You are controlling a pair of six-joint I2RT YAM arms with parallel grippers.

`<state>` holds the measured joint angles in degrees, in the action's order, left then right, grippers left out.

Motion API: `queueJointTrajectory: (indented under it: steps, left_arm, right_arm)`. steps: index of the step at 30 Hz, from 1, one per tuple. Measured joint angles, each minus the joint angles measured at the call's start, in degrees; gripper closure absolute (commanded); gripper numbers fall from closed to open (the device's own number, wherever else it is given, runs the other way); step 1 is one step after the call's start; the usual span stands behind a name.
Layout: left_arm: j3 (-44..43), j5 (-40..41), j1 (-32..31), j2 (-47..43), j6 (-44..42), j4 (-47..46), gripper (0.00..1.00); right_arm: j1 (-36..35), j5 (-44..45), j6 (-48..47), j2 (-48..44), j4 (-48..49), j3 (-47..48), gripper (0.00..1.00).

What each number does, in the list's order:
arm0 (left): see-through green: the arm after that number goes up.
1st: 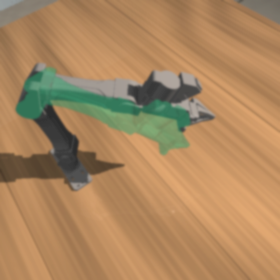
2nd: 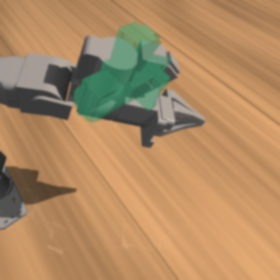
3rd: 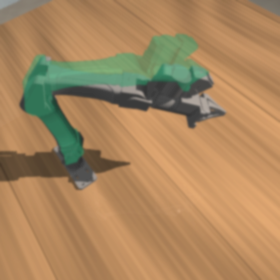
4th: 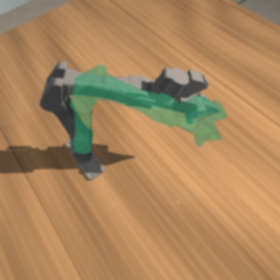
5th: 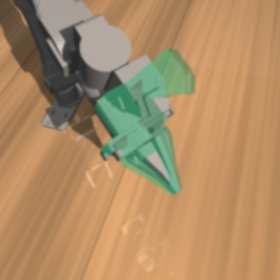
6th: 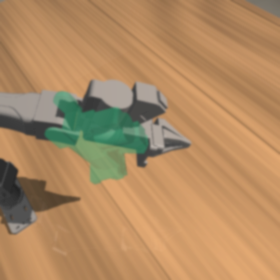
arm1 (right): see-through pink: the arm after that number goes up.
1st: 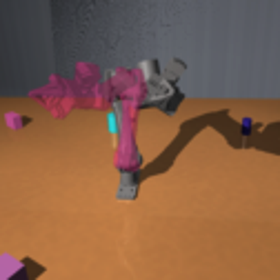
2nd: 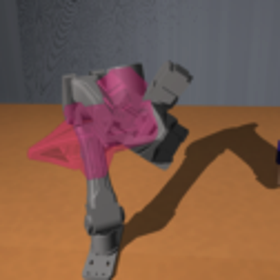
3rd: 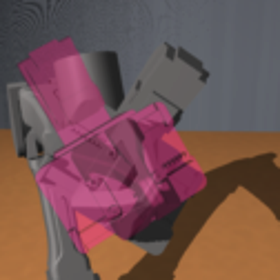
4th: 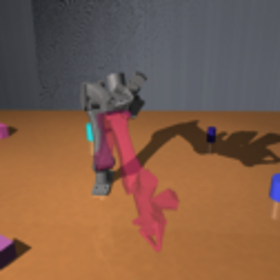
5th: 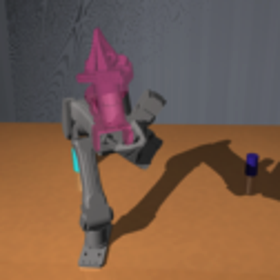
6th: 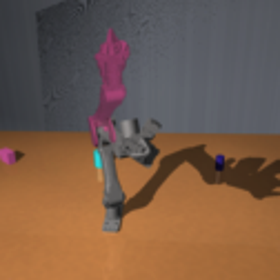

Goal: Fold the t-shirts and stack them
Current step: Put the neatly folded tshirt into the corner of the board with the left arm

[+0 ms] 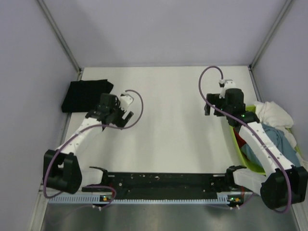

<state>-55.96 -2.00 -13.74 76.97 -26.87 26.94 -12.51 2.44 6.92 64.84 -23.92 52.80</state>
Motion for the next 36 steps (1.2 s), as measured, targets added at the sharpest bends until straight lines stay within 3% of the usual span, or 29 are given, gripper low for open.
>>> queueJointTrajectory:
  steps: [6,13,20,36]
  left_arm:
    - [24.2,-1.5,0.2,-15.5,2.8,-10.8,0.01]
    - [38.8,2.1,0.5,-17.6,8.8,-32.6,0.01]
    - [40.0,5.9,0.5,-17.6,13.8,-42.3,0.01]
    - [39.9,7.9,0.5,-16.4,15.5,-43.9,0.01]
  right_arm:
    - [-0.1,3.3,2.7,-8.9,8.5,-12.4,0.01]
    - [-0.1,7.7,4.1,-14.6,15.9,-23.6,0.01]
    - [-0.1,10.8,4.5,-15.0,18.5,-26.2,0.01]
    - [-0.1,12.1,4.7,-15.3,20.1,-26.2,0.01]
